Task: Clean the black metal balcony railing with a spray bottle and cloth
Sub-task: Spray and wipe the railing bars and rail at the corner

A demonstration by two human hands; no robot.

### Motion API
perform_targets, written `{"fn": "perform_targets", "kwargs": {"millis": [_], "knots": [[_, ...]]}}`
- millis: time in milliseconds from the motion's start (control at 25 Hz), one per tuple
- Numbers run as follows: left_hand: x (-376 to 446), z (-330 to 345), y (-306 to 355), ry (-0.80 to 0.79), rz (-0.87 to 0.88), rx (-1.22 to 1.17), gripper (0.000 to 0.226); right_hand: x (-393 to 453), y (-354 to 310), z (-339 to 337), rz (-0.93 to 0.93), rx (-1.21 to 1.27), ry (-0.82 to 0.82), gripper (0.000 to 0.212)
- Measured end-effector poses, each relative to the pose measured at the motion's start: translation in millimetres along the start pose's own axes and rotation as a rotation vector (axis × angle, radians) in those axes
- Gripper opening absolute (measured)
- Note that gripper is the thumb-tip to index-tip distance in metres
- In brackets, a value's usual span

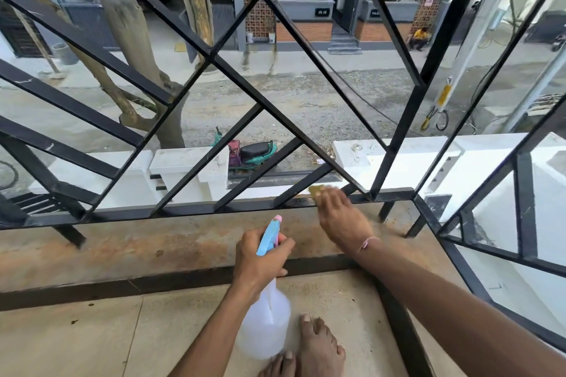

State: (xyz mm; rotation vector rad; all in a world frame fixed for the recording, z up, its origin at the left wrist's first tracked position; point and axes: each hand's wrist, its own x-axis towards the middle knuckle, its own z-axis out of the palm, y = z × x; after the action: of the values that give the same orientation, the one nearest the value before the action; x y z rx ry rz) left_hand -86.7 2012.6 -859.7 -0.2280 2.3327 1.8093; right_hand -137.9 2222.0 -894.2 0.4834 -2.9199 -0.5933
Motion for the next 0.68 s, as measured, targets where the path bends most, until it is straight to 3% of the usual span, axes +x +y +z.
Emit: {"fn": "perform_targets", "kwargs": {"millis": [280, 480, 680], "knots": [[10, -11, 2, -0.089, -0.004, -0.024, 0.016, -2, -9, -11, 0.19, -0.181, -0.154, 0.059], [23, -16, 9, -0.106, 0.011, 0.014, 0.019, 11, -39, -13, 0.351, 0.242, -0.191, 0.064], [29, -26, 12, -0.08, 0.019, 0.003, 0.019, 19, -60, -17, 0.133, 0.554, -0.094, 0.076]]}}
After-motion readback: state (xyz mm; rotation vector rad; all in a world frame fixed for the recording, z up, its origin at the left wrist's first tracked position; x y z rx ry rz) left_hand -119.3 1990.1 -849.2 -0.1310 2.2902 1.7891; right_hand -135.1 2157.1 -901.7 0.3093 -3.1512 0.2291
